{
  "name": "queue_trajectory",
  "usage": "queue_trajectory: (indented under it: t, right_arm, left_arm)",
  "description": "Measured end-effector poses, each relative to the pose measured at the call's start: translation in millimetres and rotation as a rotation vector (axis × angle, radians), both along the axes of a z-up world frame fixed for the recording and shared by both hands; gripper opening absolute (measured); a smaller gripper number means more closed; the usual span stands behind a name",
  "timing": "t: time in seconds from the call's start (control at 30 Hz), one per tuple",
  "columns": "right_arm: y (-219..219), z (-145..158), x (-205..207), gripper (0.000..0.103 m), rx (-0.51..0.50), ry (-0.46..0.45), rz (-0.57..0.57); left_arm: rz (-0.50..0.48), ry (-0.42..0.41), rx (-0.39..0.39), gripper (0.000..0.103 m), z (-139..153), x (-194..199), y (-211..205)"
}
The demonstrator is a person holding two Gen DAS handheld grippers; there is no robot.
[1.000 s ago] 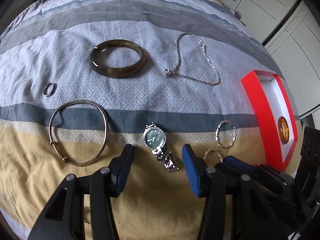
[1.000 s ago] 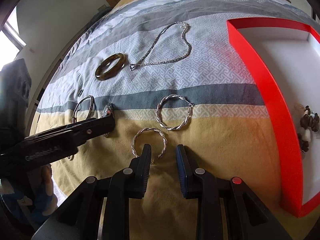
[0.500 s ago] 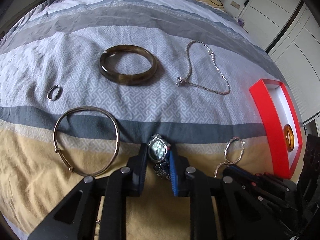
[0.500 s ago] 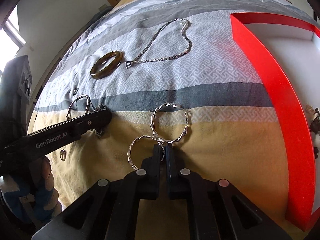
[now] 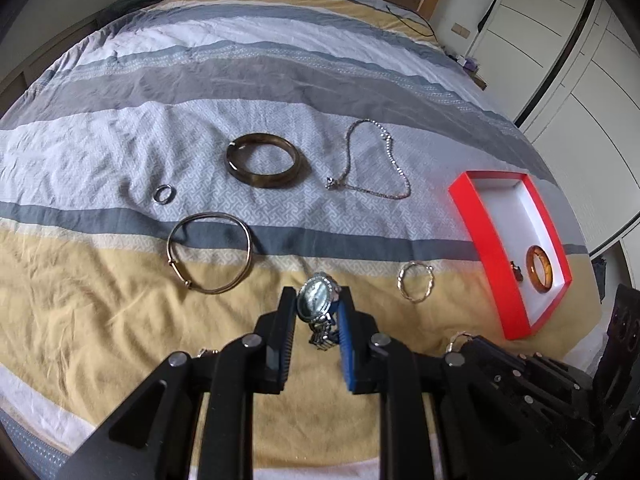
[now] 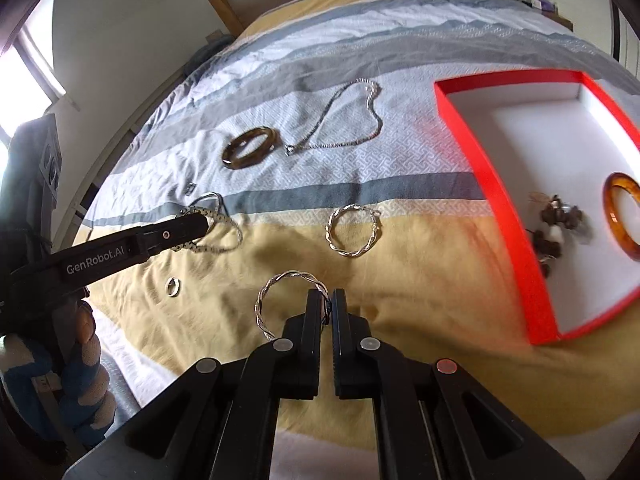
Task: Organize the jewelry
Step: 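Carry the watch and hoop into the red box and release both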
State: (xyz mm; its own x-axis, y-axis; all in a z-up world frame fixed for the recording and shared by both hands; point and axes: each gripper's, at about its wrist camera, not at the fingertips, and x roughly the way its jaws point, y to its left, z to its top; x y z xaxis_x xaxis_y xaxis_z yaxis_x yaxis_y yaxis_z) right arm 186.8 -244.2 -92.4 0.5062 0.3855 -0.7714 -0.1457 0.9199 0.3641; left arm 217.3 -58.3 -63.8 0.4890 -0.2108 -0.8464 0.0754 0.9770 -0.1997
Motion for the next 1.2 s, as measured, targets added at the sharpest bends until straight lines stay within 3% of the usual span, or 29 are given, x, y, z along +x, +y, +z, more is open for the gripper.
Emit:
queue_trajectory:
  t: [0.37, 0.67, 0.97, 1.2]
  right_arm:
    - [-44.7, 54.0, -48.4, 0.005, 0.036, -0.122, -0.073]
    - [-118.5, 74.5, -53.1, 0.005, 0.01, -0.179, -0.179]
    - [-206.2, 57.0, -15.9, 0.005, -0.059, -0.151, -0.307]
    - [-230.1, 20.2, 22.9, 0.005, -0.165, -0.079, -0.317]
  left_arm:
    - [-0.062, -0.089, -0.037, 0.018, 55.0, -35.0, -34.3]
    - [-0.208, -0.139, -0.07, 0.018, 85.1, -10.9, -113.0]
    - [-0.345, -0.093, -0.046, 0.018, 50.0, 37.6, -204.7]
    - [-0.371, -0.056, 0.026, 0.018, 1.3, 69.7, -245.6]
